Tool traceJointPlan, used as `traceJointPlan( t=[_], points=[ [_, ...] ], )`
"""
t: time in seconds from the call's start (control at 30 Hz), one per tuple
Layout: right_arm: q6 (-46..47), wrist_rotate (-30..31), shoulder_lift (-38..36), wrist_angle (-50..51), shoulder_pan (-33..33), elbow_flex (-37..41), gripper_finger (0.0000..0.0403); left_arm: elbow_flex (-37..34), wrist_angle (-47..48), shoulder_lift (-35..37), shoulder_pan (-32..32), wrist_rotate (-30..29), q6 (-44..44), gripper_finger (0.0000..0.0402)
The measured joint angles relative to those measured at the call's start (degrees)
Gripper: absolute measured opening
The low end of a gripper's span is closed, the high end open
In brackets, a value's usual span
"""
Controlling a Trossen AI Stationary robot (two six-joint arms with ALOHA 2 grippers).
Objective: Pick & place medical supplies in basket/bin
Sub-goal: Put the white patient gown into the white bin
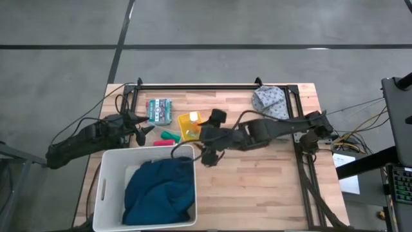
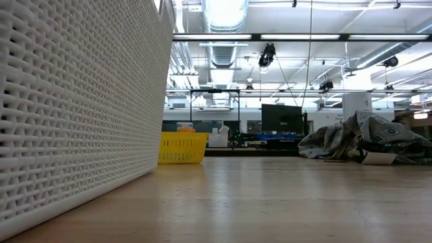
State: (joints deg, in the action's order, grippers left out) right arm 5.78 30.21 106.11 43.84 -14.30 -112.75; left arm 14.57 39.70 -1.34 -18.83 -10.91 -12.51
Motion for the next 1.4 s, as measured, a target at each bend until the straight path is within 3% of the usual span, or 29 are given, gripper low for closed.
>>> traceJointPlan(
  t=[0.33, 0.7, 0.97, 1.4],
  points=[
    [0.5, -0.4, -4.6, 11.2, 5.0, 1.5, 0.0338, 0.0, 0.0, 0.0, 0.0, 0.0, 0.0, 0.0271],
    [-2.9, -8.0, -13.7, 4.7, 12.8, 14.2, 0.0338, 0.0, 0.0, 0.0, 0.0, 0.0, 0.0, 0.0271],
    [-1.6, -7.2, -19.6, 2.2, 21.9, 23.0, 0.0338, 0.0, 0.0, 0.0, 0.0, 0.0, 0.0, 0.0271],
    [9.4, -6.2, -23.3, 5.5, 37.4, 29.2, 0.0338, 0.0, 0.0, 0.0, 0.0, 0.0, 0.0, 0.0271]
  ],
)
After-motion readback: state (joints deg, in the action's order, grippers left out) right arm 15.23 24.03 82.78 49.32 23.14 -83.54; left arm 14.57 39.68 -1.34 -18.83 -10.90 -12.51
